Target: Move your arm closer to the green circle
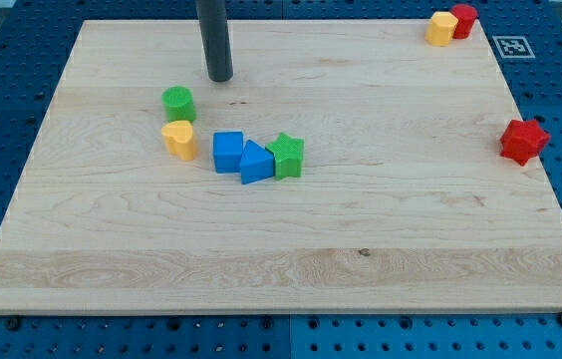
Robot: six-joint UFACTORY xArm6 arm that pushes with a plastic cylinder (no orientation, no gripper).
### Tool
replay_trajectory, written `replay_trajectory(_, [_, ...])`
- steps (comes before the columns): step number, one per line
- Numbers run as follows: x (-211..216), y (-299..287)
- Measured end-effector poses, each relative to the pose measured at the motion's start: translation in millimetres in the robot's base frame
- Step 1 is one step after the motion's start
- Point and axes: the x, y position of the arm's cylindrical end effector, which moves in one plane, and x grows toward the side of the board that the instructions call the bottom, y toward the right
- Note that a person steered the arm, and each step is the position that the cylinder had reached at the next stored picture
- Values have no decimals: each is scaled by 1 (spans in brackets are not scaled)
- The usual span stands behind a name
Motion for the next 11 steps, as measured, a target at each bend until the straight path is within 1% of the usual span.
replay_trajectory(7, [4,-86])
replay_trajectory(11, [59,-90])
